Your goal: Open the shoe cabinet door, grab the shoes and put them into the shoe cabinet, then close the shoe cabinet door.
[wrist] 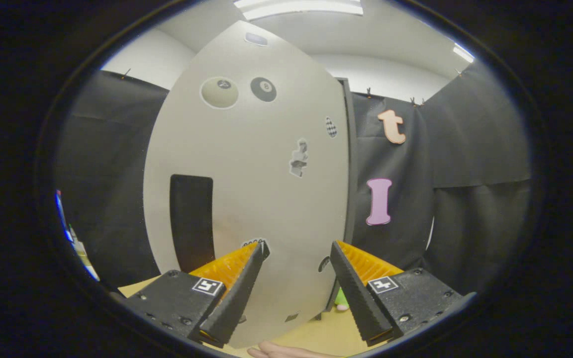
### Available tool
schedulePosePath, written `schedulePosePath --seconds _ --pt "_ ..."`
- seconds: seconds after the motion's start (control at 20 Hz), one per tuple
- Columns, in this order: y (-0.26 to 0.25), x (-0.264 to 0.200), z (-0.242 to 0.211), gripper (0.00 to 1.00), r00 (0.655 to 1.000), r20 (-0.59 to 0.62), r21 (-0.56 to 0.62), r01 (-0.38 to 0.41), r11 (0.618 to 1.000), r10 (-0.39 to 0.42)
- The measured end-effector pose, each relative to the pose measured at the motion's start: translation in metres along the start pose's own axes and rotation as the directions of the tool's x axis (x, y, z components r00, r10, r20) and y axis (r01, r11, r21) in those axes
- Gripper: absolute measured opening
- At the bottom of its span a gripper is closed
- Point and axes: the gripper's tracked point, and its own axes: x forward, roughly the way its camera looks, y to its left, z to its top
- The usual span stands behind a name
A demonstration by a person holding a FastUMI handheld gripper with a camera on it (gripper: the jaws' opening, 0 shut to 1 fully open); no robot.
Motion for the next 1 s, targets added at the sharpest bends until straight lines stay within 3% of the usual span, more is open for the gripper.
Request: schedulePosePath --seconds 0.2,0.35,0.6,0.85,1.0 --pt "0.041 0.002 -0.003 0.92 0.998 -0.011 0.000 -0.057 0.998 0.057" --pt "0.058 -0.009 0.001 0.93 1.000 0.015 -0.053 -0.022 0.998 0.023" --pt "0.071 -0.043 -0.007 0.99 0.998 -0.003 -0.030 0.069 0.997 -0.069" --pt "0.089 -0.081 -0.022 1.00 0.996 -0.064 0.101 0.073 0.992 -0.066" --pt "0.106 -0.112 -0.025 0.99 0.999 -0.049 0.185 -0.002 0.983 0.011"
